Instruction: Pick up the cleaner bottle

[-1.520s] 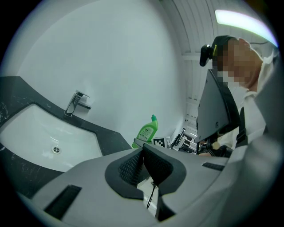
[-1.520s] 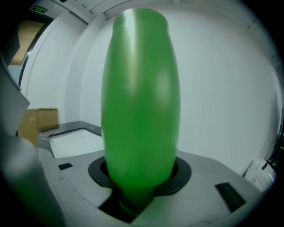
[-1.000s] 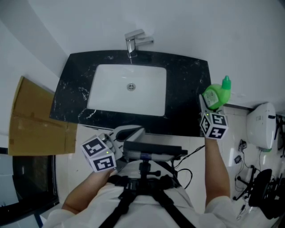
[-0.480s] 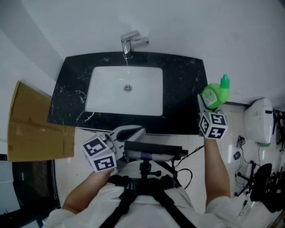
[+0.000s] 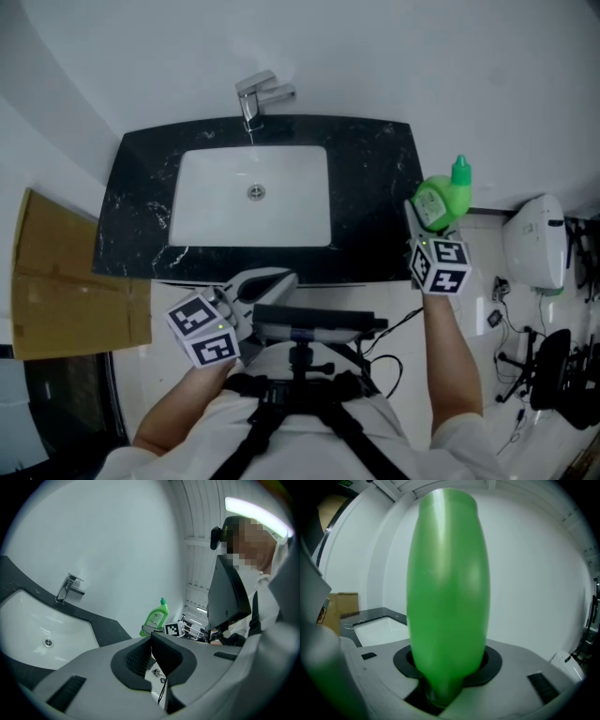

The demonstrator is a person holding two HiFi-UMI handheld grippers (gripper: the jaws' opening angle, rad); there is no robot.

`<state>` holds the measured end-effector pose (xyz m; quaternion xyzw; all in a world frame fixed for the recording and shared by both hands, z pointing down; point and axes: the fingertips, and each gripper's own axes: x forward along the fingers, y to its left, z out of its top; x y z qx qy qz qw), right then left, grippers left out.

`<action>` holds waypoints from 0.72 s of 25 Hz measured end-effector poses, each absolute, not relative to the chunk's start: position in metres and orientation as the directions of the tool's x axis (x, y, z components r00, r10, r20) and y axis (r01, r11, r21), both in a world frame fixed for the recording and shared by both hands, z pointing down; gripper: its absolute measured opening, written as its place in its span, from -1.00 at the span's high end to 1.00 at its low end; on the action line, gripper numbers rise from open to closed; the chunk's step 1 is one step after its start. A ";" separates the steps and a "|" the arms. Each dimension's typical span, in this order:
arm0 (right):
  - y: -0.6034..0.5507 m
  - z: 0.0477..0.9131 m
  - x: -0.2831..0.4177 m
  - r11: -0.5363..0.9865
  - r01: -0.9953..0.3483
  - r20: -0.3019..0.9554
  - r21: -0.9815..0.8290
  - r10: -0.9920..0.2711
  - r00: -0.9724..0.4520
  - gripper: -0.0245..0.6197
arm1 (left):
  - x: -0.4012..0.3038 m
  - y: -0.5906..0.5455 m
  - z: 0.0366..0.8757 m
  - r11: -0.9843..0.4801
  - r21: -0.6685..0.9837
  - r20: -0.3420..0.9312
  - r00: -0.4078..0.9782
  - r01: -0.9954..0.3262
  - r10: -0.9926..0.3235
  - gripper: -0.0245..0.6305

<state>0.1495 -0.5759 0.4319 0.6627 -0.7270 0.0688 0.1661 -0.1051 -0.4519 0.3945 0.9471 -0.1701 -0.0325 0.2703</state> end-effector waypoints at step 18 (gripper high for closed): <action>-0.554 0.412 0.152 0.072 -0.991 0.319 0.108 -0.947 -0.034 0.37 | -0.098 -0.457 0.394 -0.808 0.526 0.012 0.953 -0.265 -0.304 0.94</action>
